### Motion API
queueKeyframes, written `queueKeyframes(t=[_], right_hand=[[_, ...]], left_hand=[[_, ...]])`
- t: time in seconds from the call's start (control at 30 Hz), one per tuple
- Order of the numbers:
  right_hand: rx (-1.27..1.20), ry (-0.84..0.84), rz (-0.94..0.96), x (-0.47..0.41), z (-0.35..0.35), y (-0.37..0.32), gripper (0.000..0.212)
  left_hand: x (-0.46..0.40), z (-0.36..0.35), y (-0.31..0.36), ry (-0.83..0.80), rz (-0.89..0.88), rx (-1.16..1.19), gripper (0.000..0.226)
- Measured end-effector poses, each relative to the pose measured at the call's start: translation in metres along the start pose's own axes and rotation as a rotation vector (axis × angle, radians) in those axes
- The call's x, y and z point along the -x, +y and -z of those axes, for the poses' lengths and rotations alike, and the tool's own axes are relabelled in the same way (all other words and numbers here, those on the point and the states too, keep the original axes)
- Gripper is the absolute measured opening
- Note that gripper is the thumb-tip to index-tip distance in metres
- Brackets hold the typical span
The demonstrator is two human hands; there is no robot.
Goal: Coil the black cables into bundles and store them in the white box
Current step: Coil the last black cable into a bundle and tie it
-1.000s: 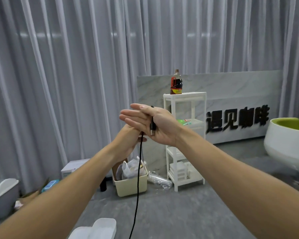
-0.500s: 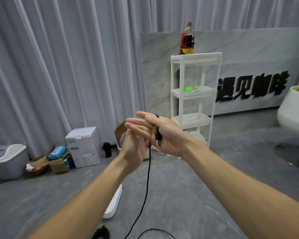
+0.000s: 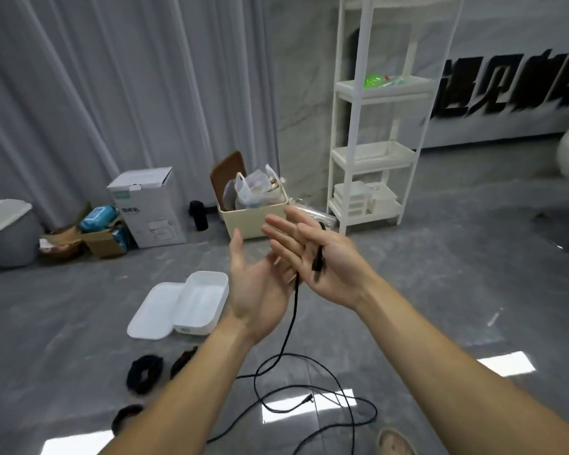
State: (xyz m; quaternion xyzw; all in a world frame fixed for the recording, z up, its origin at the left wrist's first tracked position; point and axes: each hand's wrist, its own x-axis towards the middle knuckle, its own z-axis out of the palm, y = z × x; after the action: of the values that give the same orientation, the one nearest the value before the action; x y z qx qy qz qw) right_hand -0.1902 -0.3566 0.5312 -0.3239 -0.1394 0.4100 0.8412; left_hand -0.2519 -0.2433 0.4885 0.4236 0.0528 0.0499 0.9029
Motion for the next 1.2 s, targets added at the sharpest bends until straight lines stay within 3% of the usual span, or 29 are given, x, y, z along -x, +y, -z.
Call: queueKeyframes(t=[0.13,0.23,0.47,0.6,0.73,0.87,0.97,1.2], right_hand=[[-0.068,0.036,-0.003,0.001,0.033,0.031,0.038],[-0.064,0.072,0.009,-0.002,0.051,0.052,0.037],[-0.094,0.15,-0.032,-0.009,0.078,0.082,0.037],[-0.172,0.165,-0.046,-0.009,0.088,0.092,0.047],[-0.156,0.158,-0.047,-0.01,0.094,0.091,0.035],[-0.134,0.118,-0.013,-0.009,0.096,0.089,0.038],[-0.12,0.09,0.028,-0.01,0.098,0.089,0.043],[-0.112,0.188,0.11,-0.017,0.113,0.082,0.042]], left_hand=[[0.004,0.02,-0.042,-0.103,0.0,-0.263,0.052],[0.004,0.032,-0.068,-0.04,-0.013,-0.383,0.046],[0.0,0.053,-0.1,0.065,0.06,-0.323,0.041],[-0.002,0.051,-0.11,0.088,0.102,-0.177,0.031],[-0.004,0.05,-0.114,0.061,0.102,-0.115,0.028],[-0.002,0.052,-0.115,0.019,0.148,-0.245,0.036],[0.0,0.053,-0.114,0.095,0.208,-0.431,0.044],[0.007,0.063,-0.106,0.167,0.363,-0.637,0.062]])
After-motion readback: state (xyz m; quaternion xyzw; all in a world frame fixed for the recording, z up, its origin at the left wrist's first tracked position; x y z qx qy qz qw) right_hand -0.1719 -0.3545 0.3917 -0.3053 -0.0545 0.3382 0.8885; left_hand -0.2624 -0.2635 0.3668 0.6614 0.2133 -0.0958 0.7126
